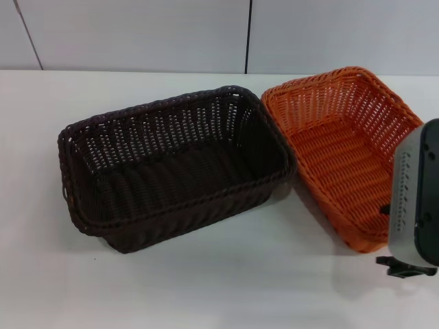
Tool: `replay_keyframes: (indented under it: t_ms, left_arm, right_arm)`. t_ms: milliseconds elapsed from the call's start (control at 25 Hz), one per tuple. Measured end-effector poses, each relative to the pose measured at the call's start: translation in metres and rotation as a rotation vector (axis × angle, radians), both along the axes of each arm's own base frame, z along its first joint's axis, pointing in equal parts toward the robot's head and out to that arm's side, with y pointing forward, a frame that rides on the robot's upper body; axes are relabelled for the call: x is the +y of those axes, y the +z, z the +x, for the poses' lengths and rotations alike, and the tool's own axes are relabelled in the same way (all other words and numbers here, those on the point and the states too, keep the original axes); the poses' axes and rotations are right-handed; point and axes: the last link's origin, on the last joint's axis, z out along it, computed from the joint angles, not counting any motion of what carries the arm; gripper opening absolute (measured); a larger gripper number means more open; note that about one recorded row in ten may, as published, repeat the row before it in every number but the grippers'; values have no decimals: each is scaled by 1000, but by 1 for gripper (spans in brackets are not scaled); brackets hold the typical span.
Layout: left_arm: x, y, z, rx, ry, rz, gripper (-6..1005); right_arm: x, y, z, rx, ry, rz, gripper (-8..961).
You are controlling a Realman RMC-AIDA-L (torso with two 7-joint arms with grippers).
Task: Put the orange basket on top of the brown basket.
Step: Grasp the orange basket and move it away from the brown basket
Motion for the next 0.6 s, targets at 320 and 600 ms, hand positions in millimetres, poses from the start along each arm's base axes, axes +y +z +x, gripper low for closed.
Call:
replay_keyframes:
  t_ms: [320,600]
  left_arm:
    - [2,-2,-4,-9,21,-23,796]
    - [2,-3,-5,-3,27,-32,796]
  right_arm:
    - [12,1,29,-33,-82,43,710]
    - [24,-13,39,-36,-93,37,681]
